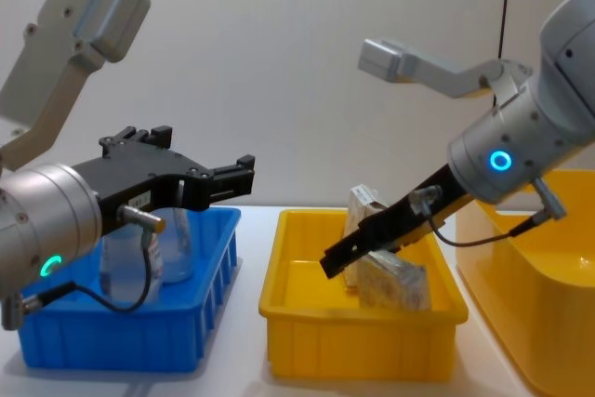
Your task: Bimanual collaborative sorting of washing and personal care products
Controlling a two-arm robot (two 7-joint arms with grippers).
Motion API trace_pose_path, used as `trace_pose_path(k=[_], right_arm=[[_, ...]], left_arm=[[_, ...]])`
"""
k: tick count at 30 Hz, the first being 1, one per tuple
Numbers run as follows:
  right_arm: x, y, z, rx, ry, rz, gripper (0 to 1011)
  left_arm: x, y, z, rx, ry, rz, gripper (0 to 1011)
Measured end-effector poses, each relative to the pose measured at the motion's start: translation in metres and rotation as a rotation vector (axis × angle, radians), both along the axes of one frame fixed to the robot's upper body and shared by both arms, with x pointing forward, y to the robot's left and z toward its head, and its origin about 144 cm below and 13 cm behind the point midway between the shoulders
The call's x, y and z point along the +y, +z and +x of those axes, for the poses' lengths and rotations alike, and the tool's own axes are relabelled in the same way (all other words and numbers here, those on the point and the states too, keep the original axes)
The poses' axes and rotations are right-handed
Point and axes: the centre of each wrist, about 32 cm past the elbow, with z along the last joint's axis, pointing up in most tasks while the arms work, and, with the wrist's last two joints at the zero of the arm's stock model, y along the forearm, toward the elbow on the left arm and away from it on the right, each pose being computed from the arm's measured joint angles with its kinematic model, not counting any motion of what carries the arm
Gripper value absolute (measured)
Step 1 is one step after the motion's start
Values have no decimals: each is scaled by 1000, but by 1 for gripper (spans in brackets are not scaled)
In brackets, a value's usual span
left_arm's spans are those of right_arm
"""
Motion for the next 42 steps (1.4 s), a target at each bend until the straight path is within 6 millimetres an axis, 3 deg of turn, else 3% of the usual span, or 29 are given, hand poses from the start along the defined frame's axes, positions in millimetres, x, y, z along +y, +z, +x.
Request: trace_pose_path(k=[16, 24, 37, 42], right_arm=[[4, 2, -2, 48, 1, -86, 1001], [2, 3, -4, 54, -6, -136, 813], [-4, 6, -7, 34, -30, -198, 382], [-6, 9, -10, 12, -42, -205, 359]], left_arm=[[0, 0, 0, 0, 0, 0, 1001], [0, 0, 0, 0, 0, 0, 1001], [0, 0, 0, 0, 0, 0, 1001], [0, 0, 0, 0, 0, 0, 1001]])
